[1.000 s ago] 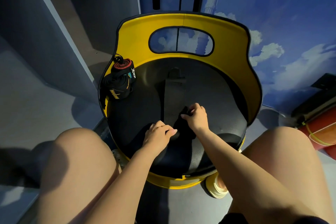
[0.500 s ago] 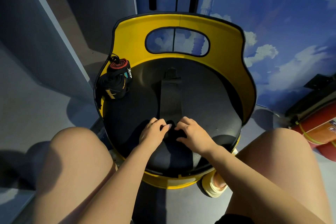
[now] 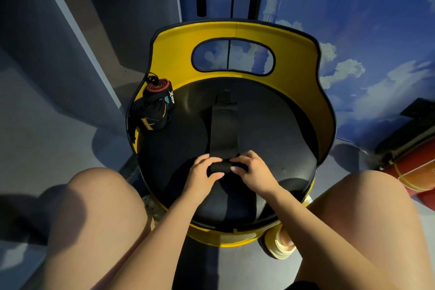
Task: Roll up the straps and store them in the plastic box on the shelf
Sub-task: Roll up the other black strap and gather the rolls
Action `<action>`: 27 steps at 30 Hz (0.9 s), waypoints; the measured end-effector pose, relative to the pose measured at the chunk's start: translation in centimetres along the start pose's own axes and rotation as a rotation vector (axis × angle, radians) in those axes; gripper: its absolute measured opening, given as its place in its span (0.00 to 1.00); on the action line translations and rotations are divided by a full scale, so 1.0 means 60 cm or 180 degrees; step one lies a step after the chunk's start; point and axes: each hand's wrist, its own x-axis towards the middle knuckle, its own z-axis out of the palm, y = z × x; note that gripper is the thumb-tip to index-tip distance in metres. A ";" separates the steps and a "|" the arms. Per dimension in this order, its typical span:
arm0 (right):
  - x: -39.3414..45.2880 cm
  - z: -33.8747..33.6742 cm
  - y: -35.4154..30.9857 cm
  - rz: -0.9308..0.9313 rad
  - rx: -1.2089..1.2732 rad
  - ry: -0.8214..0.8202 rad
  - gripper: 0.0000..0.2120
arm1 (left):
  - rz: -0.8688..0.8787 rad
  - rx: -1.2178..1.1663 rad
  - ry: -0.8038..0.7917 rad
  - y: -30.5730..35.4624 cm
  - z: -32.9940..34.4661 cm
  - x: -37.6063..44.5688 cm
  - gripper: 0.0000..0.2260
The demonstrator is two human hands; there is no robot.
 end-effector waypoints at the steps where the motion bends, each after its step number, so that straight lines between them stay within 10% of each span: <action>1: -0.001 0.003 -0.001 0.0109 0.0084 0.0047 0.16 | -0.0012 -0.0057 -0.0019 0.002 0.002 0.000 0.17; 27: 0.010 0.008 -0.003 -0.0024 -0.0280 0.0597 0.13 | -0.0031 -0.0005 0.0098 0.003 0.013 0.024 0.16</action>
